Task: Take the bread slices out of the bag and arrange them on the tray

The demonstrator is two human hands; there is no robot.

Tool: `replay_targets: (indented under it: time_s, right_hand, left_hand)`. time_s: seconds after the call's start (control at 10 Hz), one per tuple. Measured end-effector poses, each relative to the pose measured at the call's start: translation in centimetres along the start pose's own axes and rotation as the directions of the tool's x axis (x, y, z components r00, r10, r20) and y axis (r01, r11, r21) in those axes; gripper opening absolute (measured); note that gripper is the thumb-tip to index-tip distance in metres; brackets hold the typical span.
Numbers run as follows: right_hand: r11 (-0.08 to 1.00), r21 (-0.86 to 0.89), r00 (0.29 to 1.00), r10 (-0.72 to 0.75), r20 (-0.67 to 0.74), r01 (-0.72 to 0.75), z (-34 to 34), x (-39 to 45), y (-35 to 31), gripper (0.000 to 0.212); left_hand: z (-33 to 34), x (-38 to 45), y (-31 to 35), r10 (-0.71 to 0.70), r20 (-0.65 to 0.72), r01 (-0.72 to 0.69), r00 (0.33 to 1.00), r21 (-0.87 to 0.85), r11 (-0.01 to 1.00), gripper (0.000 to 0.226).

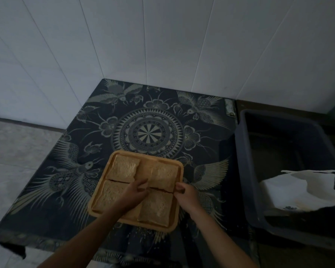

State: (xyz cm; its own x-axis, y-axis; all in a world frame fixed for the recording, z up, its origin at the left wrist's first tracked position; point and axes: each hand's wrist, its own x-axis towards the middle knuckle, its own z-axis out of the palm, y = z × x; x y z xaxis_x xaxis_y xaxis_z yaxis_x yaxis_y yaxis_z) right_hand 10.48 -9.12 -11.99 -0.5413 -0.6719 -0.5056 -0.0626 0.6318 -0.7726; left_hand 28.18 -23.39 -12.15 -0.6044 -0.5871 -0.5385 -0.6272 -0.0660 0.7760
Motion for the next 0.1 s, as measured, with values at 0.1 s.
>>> replay_targets:
  time_s: [0.1]
  right_hand:
    - [0.998,-0.062,0.996,-0.02,-0.091,0.015,-0.66,0.26,-0.4,0.04]
  left_hand:
    - [0.11,0.01,0.79,0.102,-0.05,-0.1,0.994,0.049,0.994,0.052]
